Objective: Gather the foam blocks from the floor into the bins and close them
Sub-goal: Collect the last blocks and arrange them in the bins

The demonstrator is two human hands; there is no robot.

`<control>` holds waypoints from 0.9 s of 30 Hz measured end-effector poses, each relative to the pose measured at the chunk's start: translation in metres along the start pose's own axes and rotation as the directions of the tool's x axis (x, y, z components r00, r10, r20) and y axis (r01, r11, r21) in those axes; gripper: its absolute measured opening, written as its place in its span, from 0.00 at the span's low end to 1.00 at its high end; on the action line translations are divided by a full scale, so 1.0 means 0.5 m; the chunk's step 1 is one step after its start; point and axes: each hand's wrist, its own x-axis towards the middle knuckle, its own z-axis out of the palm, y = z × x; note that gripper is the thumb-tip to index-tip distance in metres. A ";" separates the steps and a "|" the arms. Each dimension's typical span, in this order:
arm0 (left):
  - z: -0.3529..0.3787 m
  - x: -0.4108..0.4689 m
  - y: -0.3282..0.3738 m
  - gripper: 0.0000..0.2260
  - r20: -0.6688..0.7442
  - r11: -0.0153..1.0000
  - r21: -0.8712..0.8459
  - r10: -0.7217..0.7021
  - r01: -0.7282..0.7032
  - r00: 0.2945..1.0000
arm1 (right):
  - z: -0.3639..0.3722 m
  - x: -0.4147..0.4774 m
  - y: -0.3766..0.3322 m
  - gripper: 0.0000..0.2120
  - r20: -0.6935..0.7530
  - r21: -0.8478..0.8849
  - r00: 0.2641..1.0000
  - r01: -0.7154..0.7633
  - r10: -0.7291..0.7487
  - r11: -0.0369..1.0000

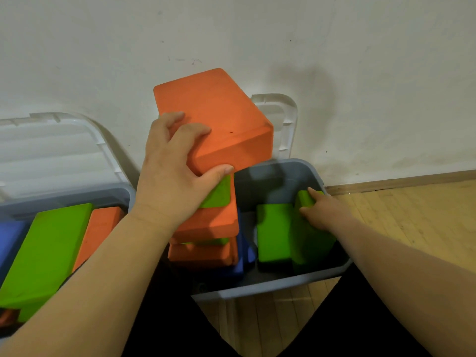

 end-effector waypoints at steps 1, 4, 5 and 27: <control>-0.002 0.000 0.000 0.29 0.003 1.000 -0.002 -0.015 0.015 1.000 | 0.003 -0.006 -0.001 0.37 -0.012 0.011 1.000 0.000 0.000 1.000; -0.009 -0.004 -0.002 0.29 -0.002 0.998 -0.014 -0.066 0.066 0.998 | 0.018 -0.026 -0.024 0.38 -0.073 0.010 0.997 0.035 -0.034 0.999; -0.010 -0.004 -0.003 0.29 -0.004 0.998 -0.009 -0.064 0.064 0.998 | 0.021 -0.030 -0.039 0.40 -0.102 -0.038 0.992 0.069 -0.072 0.997; -0.016 0.038 -0.057 0.33 0.095 0.996 -0.091 0.030 -0.021 0.995 | 0.080 -0.033 -0.005 0.39 -0.105 0.109 0.994 0.028 -0.016 0.994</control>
